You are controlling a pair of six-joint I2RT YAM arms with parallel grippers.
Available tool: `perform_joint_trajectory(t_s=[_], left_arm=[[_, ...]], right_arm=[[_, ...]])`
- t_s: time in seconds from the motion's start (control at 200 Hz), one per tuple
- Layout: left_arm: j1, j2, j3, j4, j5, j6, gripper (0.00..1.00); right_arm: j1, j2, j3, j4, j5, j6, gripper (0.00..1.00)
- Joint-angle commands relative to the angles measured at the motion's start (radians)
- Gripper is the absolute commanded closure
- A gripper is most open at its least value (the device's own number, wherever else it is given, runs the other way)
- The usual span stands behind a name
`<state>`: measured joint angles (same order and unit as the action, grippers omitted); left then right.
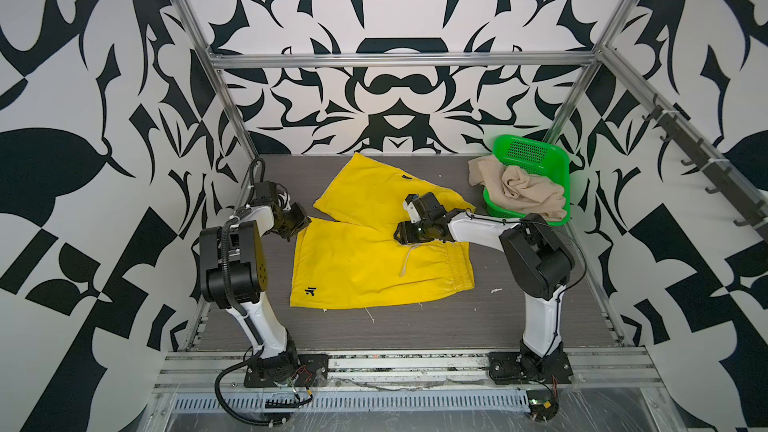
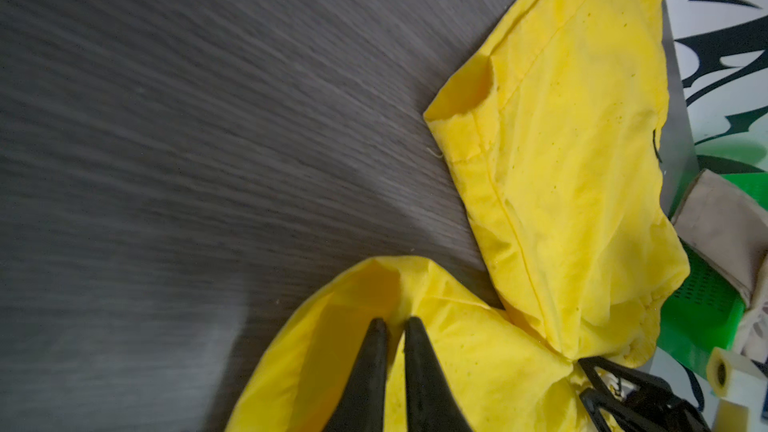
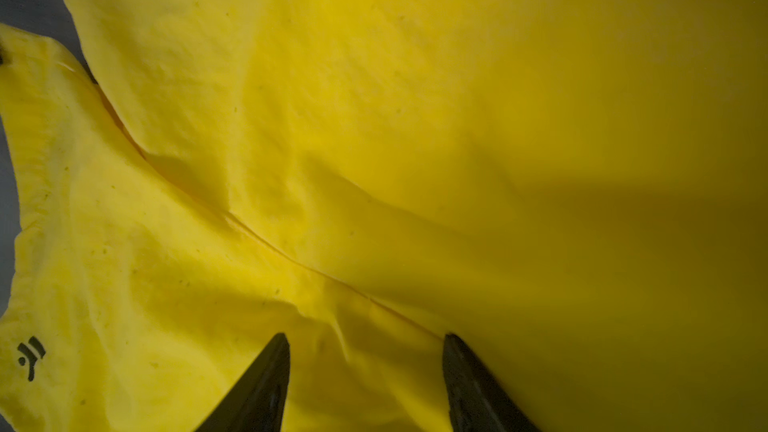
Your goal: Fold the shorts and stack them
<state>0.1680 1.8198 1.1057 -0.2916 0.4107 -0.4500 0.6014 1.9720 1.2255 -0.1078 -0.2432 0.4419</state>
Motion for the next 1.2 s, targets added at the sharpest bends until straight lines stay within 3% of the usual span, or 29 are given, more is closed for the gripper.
perform_joint_trajectory(t_s=[0.0,0.155,0.36,0.445,0.525,0.67,0.82,0.925,1.195], left_arm=[[0.001,-0.036,0.018,-0.021,-0.017,0.005,0.94],[0.001,-0.036,0.104,-0.051,-0.063,0.005,0.99],[0.001,0.093,0.251,-0.090,-0.056,0.006,1.00],[-0.001,0.134,0.303,-0.115,-0.104,-0.010,1.00],[0.000,0.191,0.361,-0.164,-0.151,-0.003,0.91],[0.000,0.238,0.423,-0.222,-0.187,0.010,0.63],[-0.005,0.103,0.379,-0.226,-0.234,-0.009,0.52],[-0.021,-0.051,0.318,-0.247,-0.259,-0.011,0.51],[-0.116,-0.418,-0.004,-0.242,-0.204,-0.053,0.51]], right_arm=[[-0.004,-0.011,0.022,-0.014,0.009,0.001,0.38],[-0.004,-0.024,-0.014,-0.016,0.027,0.006,0.38],[-0.004,-0.030,-0.045,0.032,0.038,0.052,0.38],[-0.005,-0.027,-0.034,0.041,0.062,0.070,0.38],[-0.004,-0.021,-0.016,0.047,0.070,0.080,0.38],[-0.005,-0.046,0.015,0.062,0.036,0.079,0.37],[-0.006,-0.177,0.012,0.040,0.036,0.058,0.36],[-0.028,-0.297,-0.029,-0.012,0.046,0.047,0.35],[-0.222,-0.659,-0.375,-0.110,-0.092,0.197,0.35]])
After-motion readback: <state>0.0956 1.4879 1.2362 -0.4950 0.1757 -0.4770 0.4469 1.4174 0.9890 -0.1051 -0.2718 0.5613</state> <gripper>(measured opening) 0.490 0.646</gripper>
